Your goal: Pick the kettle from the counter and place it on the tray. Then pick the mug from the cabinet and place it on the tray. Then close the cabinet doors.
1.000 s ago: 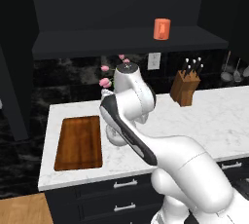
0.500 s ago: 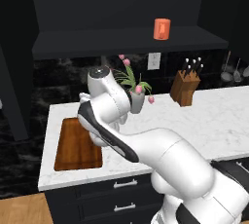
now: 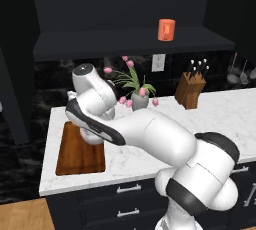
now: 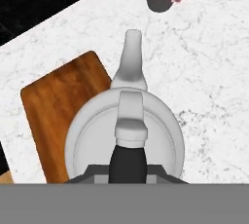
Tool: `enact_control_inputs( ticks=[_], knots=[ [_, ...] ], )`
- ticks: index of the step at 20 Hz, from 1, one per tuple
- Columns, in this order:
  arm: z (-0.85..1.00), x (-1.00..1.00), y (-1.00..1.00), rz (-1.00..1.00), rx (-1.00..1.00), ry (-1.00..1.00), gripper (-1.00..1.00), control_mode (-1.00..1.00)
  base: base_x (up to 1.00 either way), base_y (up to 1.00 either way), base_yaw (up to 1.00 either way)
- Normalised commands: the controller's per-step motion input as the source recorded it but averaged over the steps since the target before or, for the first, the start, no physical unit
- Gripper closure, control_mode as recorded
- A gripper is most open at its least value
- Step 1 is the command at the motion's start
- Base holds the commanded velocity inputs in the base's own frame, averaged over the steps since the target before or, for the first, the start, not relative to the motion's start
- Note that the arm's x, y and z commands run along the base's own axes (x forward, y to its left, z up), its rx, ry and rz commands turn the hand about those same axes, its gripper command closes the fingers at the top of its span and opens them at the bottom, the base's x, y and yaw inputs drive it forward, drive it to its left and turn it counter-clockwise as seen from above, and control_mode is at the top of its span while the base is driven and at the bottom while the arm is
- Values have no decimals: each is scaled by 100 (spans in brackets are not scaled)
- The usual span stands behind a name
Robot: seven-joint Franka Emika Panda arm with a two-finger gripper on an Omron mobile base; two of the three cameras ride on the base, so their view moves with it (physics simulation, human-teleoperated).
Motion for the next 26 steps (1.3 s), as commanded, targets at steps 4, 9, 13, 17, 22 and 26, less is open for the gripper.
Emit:
enact_control_inputs(
  ticks=[4,9,13,17,22,26],
  knots=[
    [-12,65,28,0,0,2,100,-100,0,0,0],
    [-22,51,29,0,0,0,100,-100,0,0,0],
    [-47,29,31,0,3,11,100,-100,0,0,0],
    [-46,0,24,0,2,16,100,-100,0,0,0],
    [-23,16,13,0,0,3,100,-100,0,0,0],
    [-18,13,7,0,0,0,100,-100,0,0,0]
  ],
)
